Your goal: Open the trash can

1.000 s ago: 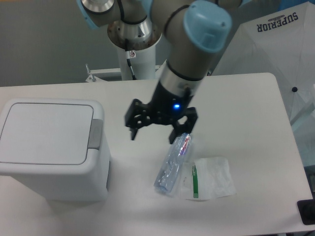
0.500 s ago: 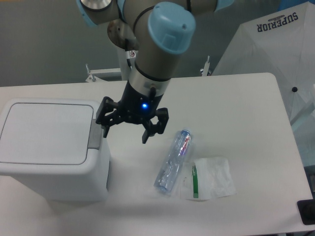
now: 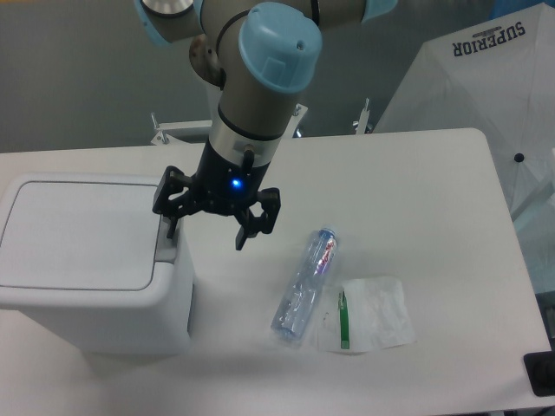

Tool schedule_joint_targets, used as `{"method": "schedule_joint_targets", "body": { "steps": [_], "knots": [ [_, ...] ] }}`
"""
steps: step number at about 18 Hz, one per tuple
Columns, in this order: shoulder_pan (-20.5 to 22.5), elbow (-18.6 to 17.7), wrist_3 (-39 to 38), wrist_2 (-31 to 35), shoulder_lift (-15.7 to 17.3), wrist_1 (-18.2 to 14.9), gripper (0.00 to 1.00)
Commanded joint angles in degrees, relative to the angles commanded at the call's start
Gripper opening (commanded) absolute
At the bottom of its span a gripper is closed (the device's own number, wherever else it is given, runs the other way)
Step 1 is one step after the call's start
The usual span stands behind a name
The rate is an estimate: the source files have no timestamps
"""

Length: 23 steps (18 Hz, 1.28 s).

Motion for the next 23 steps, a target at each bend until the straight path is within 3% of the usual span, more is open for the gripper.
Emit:
{"method": "schedule_joint_targets", "body": {
  "steps": [23],
  "knots": [
    [0.09,0.7,-1.32,0.0,-0.44,0.79,1.0]
  ]
}}
